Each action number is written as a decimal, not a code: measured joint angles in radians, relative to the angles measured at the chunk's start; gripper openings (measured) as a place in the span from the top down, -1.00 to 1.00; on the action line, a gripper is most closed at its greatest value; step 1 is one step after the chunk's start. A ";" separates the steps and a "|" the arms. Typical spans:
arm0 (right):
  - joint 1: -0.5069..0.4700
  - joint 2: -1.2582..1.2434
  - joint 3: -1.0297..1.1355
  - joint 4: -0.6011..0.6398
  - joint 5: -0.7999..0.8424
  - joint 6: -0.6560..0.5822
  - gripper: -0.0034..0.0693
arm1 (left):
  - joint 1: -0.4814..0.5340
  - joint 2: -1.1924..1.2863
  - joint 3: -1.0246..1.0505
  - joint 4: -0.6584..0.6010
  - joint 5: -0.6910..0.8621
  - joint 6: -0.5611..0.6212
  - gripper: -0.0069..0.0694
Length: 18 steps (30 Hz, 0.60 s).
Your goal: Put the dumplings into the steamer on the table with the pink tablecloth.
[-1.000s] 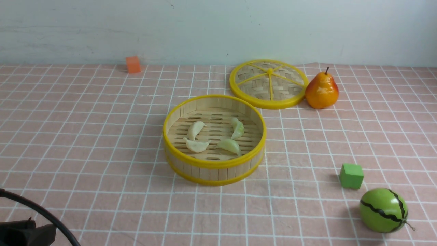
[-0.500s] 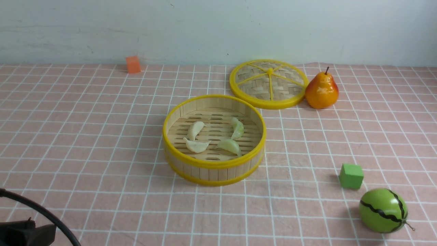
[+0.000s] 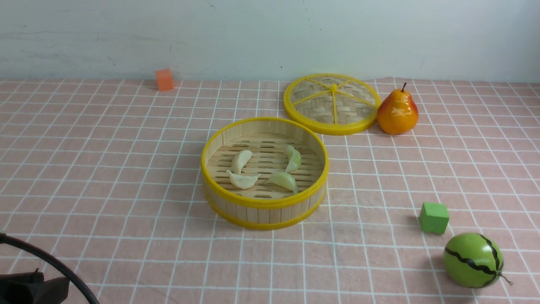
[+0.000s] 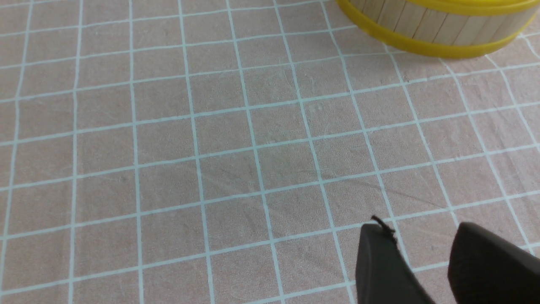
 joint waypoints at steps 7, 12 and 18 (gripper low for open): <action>0.000 0.000 -0.001 0.000 0.001 0.000 0.82 | 0.011 -0.234 0.119 -0.006 -0.037 0.000 0.20; 0.000 0.000 -0.001 0.000 0.002 0.000 0.81 | 0.175 -0.438 0.201 -0.119 -0.105 0.004 0.21; 0.000 0.000 -0.001 0.000 0.002 0.000 0.79 | 0.405 -0.563 0.292 -0.282 -0.135 0.124 0.21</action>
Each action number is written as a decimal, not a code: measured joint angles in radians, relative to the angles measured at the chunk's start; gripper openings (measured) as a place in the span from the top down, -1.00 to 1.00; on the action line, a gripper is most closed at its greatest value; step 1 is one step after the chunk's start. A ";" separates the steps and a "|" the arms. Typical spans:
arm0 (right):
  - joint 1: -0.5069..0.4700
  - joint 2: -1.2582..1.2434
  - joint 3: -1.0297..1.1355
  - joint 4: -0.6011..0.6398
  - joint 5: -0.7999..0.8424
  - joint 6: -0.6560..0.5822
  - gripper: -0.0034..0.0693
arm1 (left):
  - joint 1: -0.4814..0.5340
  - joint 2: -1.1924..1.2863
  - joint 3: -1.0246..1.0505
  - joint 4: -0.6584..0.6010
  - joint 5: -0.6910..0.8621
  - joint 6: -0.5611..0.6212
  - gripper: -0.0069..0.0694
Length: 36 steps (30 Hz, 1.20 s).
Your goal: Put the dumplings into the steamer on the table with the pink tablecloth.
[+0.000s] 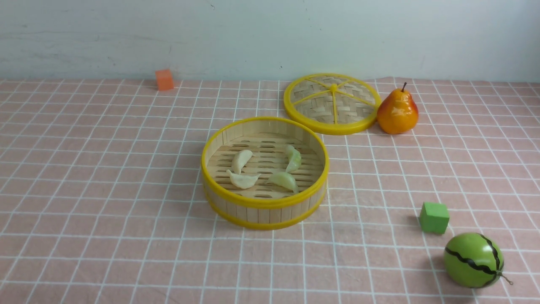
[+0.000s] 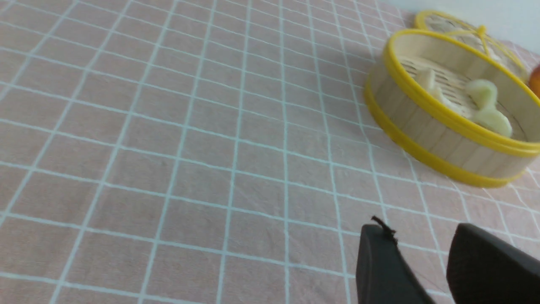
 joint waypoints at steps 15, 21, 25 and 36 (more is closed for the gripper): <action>0.000 0.000 0.000 0.000 0.001 0.000 0.73 | 0.021 -0.007 0.179 -0.265 -0.128 0.450 0.86; 0.000 0.000 0.000 0.000 0.001 0.000 0.73 | 0.004 -0.007 0.181 -0.264 -0.135 0.450 0.86; 0.000 0.000 0.000 0.000 0.001 0.000 0.71 | 0.004 -0.007 0.181 -0.264 -0.135 0.450 0.86; 0.000 0.000 0.000 0.000 0.001 0.000 0.67 | 0.004 -0.007 0.181 -0.264 -0.136 0.450 0.86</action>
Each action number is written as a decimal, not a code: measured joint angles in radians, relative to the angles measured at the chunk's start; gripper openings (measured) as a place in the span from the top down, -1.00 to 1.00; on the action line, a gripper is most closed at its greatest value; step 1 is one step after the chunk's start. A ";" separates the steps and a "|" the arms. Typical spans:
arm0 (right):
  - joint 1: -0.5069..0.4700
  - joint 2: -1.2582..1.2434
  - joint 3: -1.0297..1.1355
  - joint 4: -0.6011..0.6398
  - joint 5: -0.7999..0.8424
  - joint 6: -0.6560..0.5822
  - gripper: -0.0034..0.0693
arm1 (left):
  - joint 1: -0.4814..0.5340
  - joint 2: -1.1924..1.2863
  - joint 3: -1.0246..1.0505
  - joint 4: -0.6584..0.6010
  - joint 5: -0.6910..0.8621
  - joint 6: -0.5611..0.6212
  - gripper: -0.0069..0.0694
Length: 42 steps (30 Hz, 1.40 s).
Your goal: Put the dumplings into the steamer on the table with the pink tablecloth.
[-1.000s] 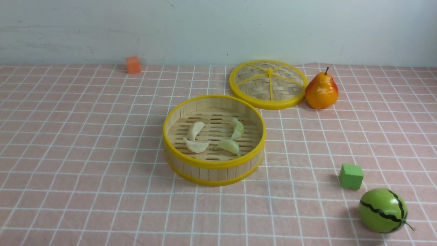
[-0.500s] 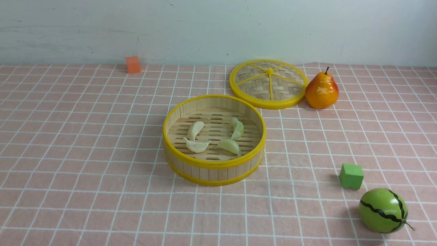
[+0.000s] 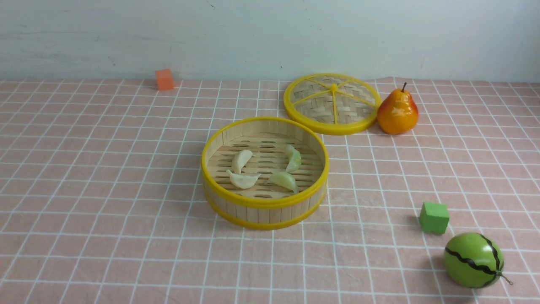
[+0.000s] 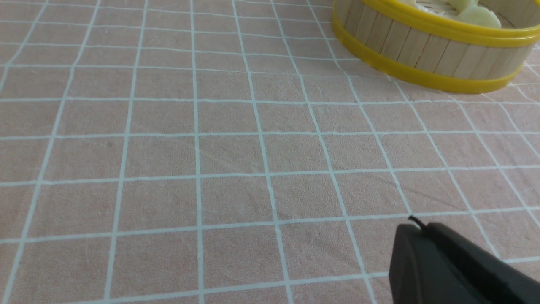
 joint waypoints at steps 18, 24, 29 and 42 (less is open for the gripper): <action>0.000 0.000 0.000 -0.001 0.000 0.000 0.64 | 0.000 0.000 0.000 0.000 0.000 0.000 0.86; 0.000 0.000 0.000 -0.001 0.000 0.000 0.62 | 0.000 0.000 0.000 0.000 0.000 0.000 0.86; 0.000 0.000 0.000 -0.001 0.000 0.000 0.62 | 0.000 0.000 0.000 0.000 0.000 0.000 0.85; 0.000 0.000 0.000 -0.001 0.000 0.000 0.57 | 0.000 0.000 0.000 0.000 0.000 0.000 0.84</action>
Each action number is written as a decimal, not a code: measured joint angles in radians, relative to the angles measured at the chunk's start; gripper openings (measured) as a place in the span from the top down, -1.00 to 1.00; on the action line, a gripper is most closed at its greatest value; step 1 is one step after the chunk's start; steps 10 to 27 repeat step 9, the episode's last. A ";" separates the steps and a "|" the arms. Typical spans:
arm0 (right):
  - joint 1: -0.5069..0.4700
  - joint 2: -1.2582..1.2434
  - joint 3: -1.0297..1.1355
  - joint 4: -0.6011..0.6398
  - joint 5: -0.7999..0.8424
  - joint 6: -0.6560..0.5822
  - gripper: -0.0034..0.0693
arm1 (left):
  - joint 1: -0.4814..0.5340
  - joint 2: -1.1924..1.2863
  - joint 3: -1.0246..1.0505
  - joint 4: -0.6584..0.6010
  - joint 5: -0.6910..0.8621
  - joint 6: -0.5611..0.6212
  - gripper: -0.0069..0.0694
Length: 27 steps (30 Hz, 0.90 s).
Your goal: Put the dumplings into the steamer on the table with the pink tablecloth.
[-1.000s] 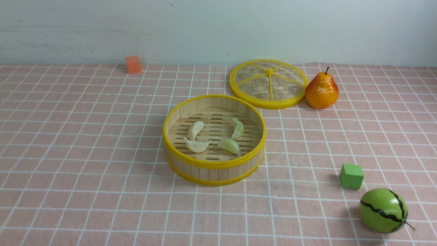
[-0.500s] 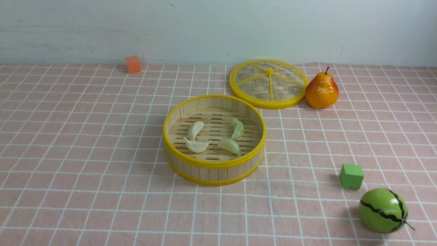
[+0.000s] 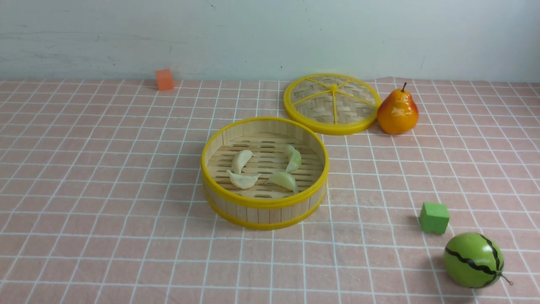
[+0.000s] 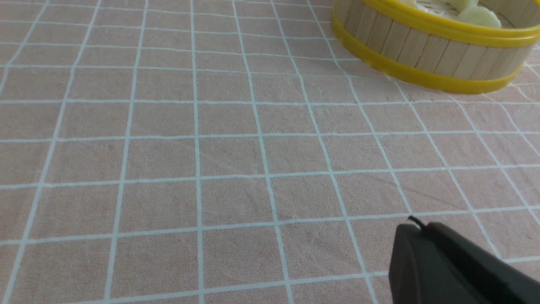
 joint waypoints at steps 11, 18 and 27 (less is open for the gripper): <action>0.000 0.000 0.000 0.000 0.000 0.000 0.55 | 0.000 0.000 0.000 0.000 0.000 0.000 0.82; 0.000 0.000 0.000 0.000 0.000 0.000 0.55 | 0.000 0.000 0.000 0.000 0.000 0.000 0.82; 0.000 0.000 0.000 0.000 0.000 0.000 0.55 | 0.000 0.000 0.000 0.000 0.000 0.000 0.82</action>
